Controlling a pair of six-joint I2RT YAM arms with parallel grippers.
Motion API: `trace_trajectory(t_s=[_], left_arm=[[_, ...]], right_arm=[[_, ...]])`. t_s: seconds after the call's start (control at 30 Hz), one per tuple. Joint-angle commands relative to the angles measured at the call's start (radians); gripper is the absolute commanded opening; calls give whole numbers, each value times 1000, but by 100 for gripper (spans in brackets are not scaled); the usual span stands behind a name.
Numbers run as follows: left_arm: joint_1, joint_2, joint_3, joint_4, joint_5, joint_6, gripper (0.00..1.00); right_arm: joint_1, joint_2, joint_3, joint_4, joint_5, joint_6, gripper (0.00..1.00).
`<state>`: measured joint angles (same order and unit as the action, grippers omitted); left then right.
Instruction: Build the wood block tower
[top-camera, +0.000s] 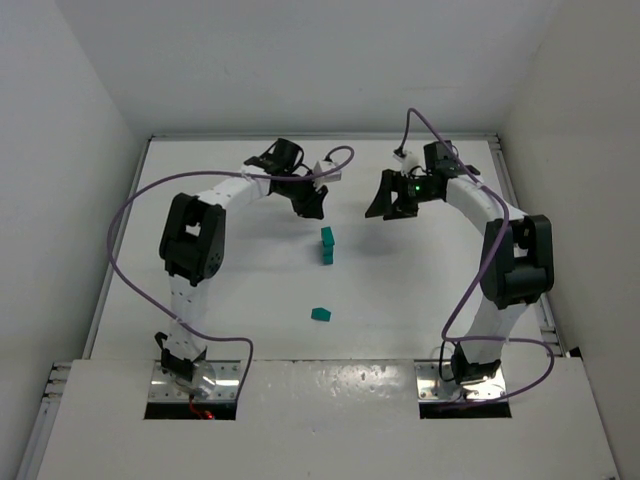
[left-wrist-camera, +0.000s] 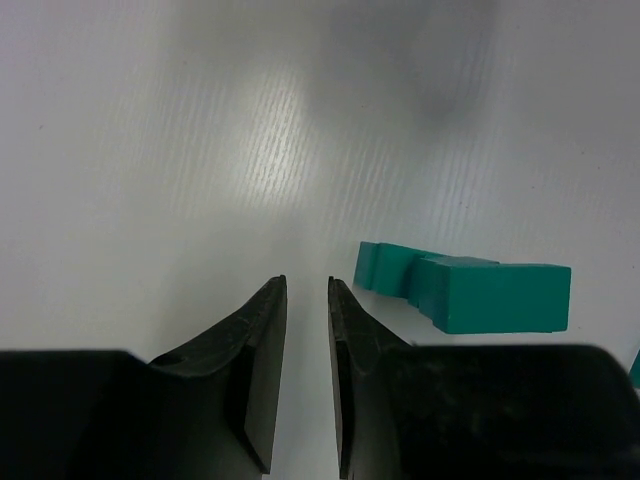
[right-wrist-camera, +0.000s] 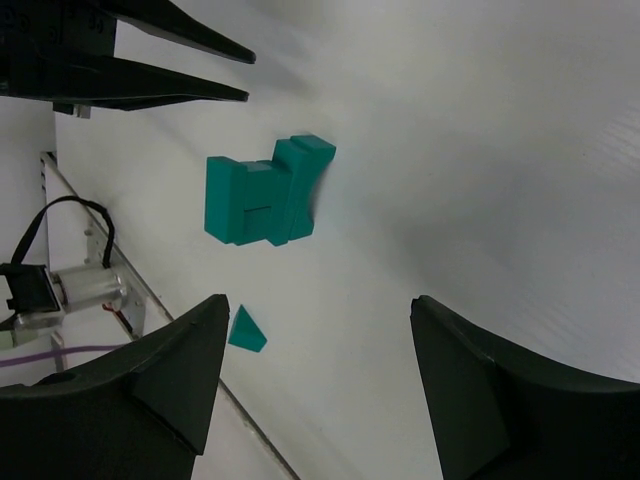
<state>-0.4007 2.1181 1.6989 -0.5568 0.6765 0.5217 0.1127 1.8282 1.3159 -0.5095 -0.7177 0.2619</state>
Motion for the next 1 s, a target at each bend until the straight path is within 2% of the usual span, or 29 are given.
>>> trace_trajectory(t_s=[0.0, 0.3, 0.97], left_arm=[[-9, 23, 62, -31, 90, 90, 29], [-9, 69, 126, -86, 195, 156, 29], [-36, 60, 97, -130, 186, 185, 39]], right_arm=[[-11, -20, -9, 29, -40, 5, 73], [-27, -29, -27, 34, -74, -1, 74], [-48, -4, -17, 57, -108, 17, 77]])
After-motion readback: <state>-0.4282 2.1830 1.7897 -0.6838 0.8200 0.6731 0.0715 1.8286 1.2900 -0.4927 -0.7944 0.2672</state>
